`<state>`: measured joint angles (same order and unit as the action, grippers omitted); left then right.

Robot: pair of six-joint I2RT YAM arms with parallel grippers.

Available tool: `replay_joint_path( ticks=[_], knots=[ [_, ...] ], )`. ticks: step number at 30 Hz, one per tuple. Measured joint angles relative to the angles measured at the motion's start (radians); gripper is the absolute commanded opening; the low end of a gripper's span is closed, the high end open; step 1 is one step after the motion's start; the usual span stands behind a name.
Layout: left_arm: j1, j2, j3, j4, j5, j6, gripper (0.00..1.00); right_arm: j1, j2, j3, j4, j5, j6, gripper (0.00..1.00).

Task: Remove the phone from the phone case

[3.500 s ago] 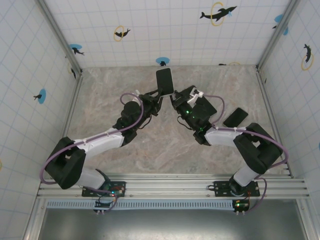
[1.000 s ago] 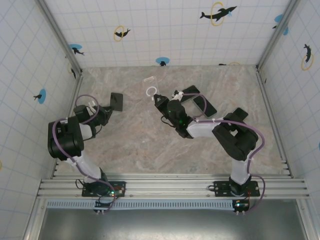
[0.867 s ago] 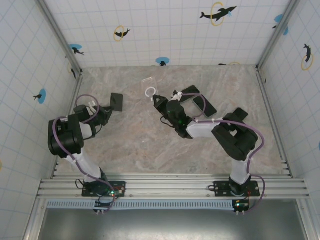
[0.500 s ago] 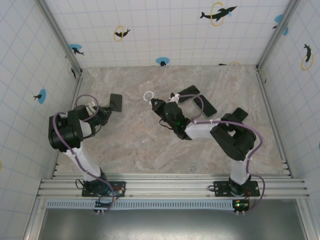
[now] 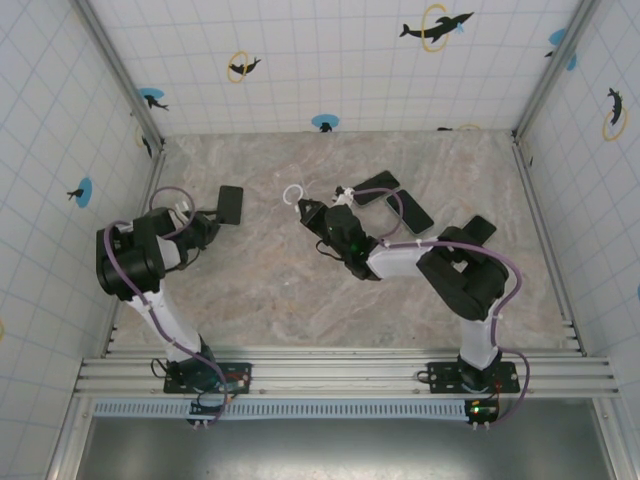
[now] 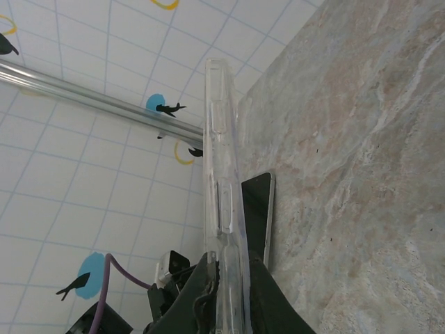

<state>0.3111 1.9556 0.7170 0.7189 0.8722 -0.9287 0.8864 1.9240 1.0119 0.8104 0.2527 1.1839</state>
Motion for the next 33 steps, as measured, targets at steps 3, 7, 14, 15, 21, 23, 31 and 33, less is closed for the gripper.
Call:
replay_joint_path(
  ticks=[3, 7, 14, 15, 21, 23, 31, 33],
  knots=[
    [0.010, 0.000, 0.006, -0.036, 0.000, 0.024, 0.43, 0.004, 0.013, 0.020, -0.003, 0.000, -0.008, 0.03],
    [0.017, 0.000, 0.013, -0.086, 0.000, 0.062, 0.47, 0.008, 0.032, 0.058, -0.025, 0.000, -0.023, 0.03],
    [0.022, -0.001, 0.066, -0.199, 0.022, 0.159, 0.55, 0.028, 0.060, 0.097, -0.066, 0.004, -0.049, 0.03],
    [0.022, -0.002, 0.079, -0.225, 0.022, 0.177, 0.56, 0.033, 0.066, 0.105, -0.075, 0.008, -0.055, 0.03],
    [0.022, -0.020, 0.140, -0.389, 0.002, 0.290, 0.60, 0.064, 0.116, 0.157, -0.122, 0.056, -0.107, 0.03],
    [0.022, -0.020, 0.163, -0.438, -0.004, 0.317, 0.61, 0.075, 0.140, 0.185, -0.141, 0.077, -0.133, 0.03],
    [0.023, -0.031, 0.218, -0.587, -0.039, 0.405, 0.62, 0.122, 0.254, 0.355, -0.253, 0.214, -0.241, 0.03],
    [0.024, -0.032, 0.227, -0.611, -0.039, 0.415, 0.63, 0.130, 0.278, 0.390, -0.279, 0.238, -0.253, 0.03]
  ],
)
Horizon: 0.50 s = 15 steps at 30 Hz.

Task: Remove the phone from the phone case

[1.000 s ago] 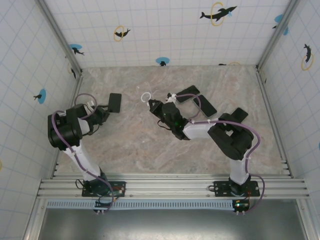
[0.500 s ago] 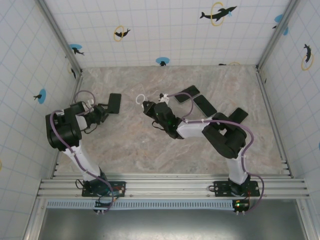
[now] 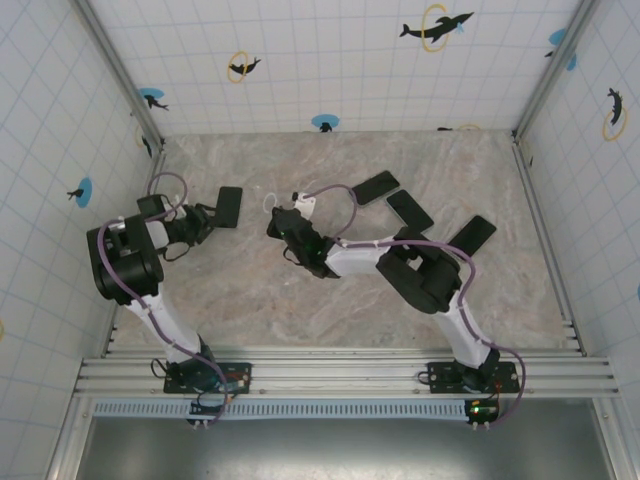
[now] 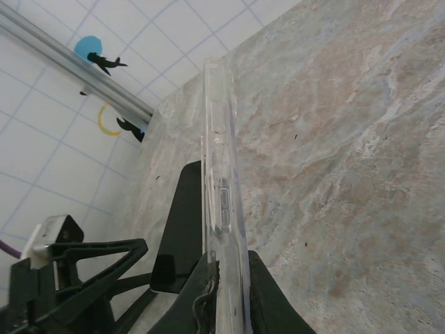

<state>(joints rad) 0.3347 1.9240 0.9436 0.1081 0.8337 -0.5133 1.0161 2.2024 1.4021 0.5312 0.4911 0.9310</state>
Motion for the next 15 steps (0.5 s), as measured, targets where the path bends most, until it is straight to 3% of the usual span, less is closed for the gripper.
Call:
replay_joint_path(
  ticks=[15],
  knots=[
    [0.000, -0.051, 0.033, -0.181, -0.086, 0.065, 0.67, 0.013, 0.186, 0.166, -0.065, 0.090, 0.021, 0.07]
  ],
)
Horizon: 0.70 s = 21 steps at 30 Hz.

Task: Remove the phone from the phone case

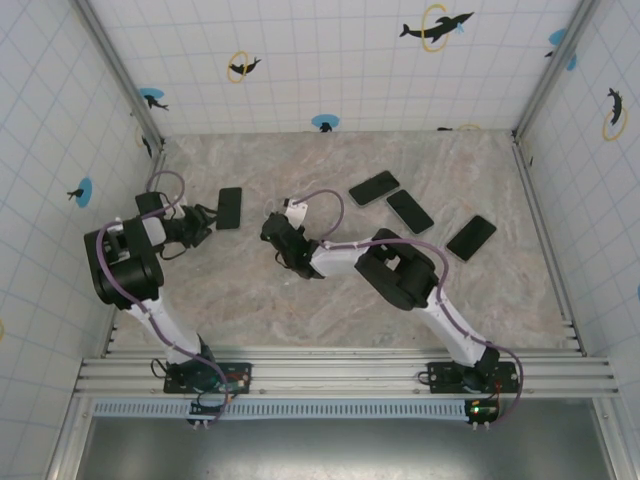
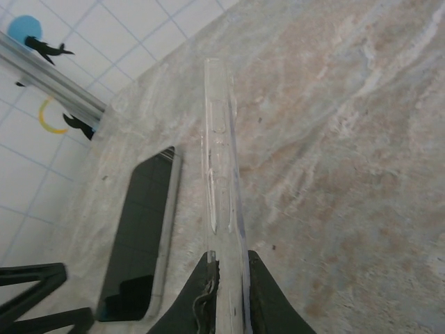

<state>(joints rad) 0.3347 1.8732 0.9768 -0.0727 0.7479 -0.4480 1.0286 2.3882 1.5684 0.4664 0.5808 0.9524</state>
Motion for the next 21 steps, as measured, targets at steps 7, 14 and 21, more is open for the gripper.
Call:
replay_joint_path(
  ticks=[7, 14, 21],
  knots=[
    [-0.013, -0.100, -0.037, -0.087, -0.063, -0.005, 0.68, 0.001, 0.049, 0.052, 0.002, 0.009, 0.056, 0.08],
    [-0.049, -0.212, -0.074, -0.116, -0.080, -0.035, 0.68, 0.001, 0.123, 0.117, 0.050, -0.013, 0.142, 0.10],
    [-0.061, -0.243, -0.086, -0.123, -0.080, -0.065, 0.68, -0.001, 0.170, 0.181, 0.064, -0.032, 0.192, 0.12]
  ],
)
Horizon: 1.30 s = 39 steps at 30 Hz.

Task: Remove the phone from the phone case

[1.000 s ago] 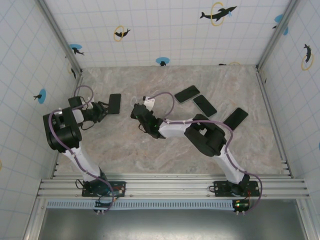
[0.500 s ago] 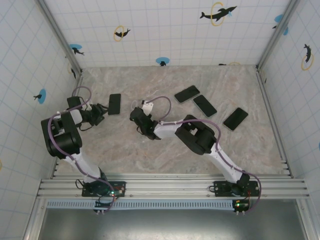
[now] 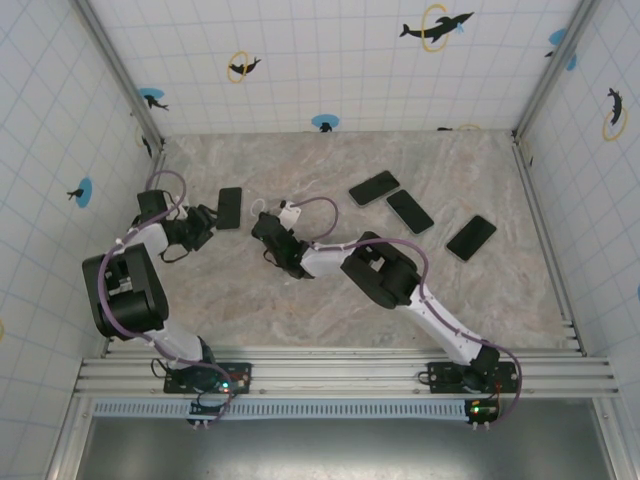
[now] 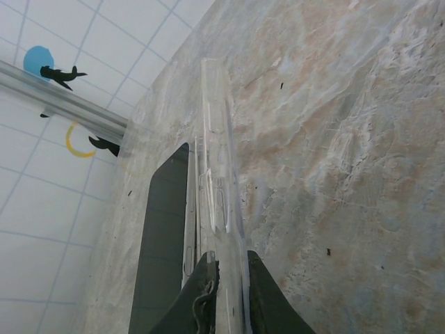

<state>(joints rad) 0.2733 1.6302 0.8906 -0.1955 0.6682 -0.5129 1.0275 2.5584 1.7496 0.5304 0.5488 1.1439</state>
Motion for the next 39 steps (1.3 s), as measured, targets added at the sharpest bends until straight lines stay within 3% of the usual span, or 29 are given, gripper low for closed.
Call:
replay_joint_path(
  ticks=[5, 11, 20, 29, 39],
  knots=[
    [-0.017, 0.000, -0.002, 0.002, 0.000, -0.019, 0.69, -0.002, 0.051, 0.093, -0.020, -0.005, 0.043, 0.13],
    [-0.036, 0.000, -0.014, 0.012, 0.000, -0.045, 0.69, -0.005, 0.060, 0.110, -0.045, -0.016, 0.061, 0.21],
    [-0.039, 0.000, -0.018, 0.032, 0.000, -0.046, 0.69, -0.014, 0.024, 0.050, -0.040, -0.023, -0.035, 0.45],
    [-0.049, 0.000, -0.021, 0.038, 0.000, -0.050, 0.69, -0.037, -0.128, -0.071, -0.057, -0.024, -0.208, 0.58],
    [-0.115, -0.014, -0.019, 0.023, -0.008, -0.064, 0.75, -0.112, -0.460, -0.330, -0.197, -0.100, -0.409, 0.77]
  ],
)
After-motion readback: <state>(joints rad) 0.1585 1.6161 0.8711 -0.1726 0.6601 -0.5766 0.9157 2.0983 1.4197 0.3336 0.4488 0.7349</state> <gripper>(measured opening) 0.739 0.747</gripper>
